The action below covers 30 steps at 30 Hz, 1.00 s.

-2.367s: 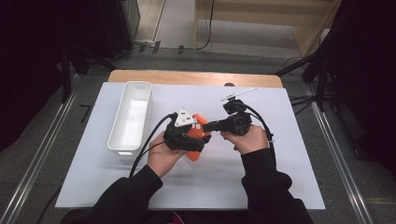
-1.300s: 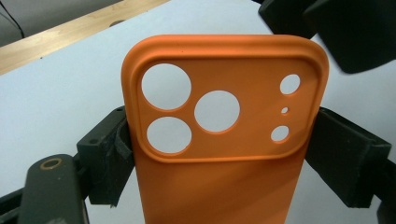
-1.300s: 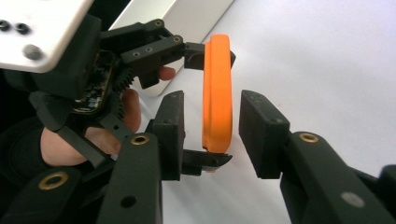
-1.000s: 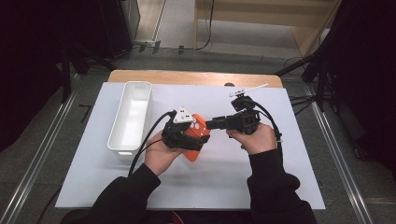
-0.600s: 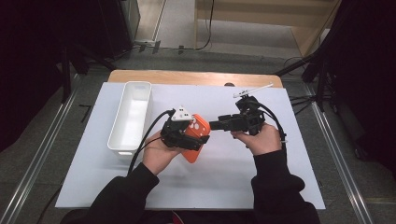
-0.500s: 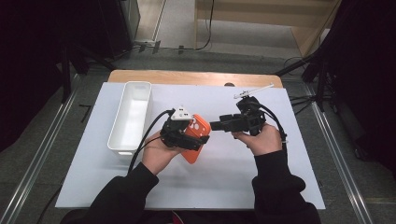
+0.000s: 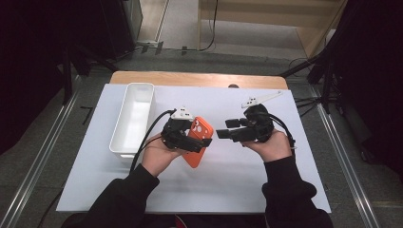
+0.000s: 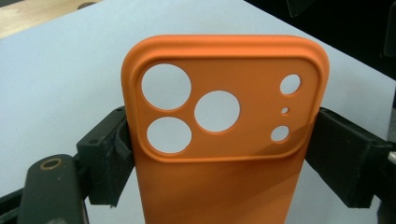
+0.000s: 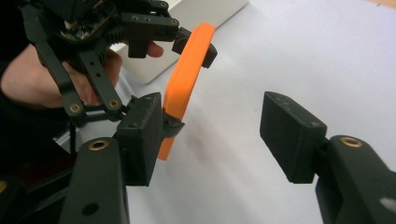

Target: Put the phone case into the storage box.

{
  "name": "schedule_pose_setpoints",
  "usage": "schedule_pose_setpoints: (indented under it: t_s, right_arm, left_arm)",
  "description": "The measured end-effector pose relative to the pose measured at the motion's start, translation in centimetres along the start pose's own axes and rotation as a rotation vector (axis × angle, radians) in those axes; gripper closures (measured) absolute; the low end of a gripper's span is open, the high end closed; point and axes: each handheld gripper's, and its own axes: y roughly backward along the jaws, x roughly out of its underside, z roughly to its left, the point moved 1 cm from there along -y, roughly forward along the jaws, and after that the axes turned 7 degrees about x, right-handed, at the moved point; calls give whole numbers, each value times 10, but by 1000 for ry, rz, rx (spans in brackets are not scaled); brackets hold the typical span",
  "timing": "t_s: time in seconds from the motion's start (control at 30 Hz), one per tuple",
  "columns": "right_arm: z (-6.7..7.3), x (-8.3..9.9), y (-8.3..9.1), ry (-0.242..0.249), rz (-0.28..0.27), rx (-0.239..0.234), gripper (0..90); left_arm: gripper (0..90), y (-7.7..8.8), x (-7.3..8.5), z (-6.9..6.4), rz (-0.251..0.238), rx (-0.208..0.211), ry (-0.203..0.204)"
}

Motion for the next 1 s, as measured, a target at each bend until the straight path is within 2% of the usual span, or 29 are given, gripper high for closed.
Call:
schedule_pose_setpoints:
  t_s: [0.13,0.5,0.6,1.0]
  right_arm:
    - [2,4,1,55,-6,16,351]
    - [5,17,3,133,3,17,318]
    - [5,21,3,137,14,19,304]
    - [6,37,2,91,21,22,271]
  left_arm:
    - [159,1,-1,0,5,10,0]
    - [159,9,-4,0,8,32,-2]
    - [159,10,-5,1,8,35,-3]
    - [159,16,-6,3,5,54,-4]
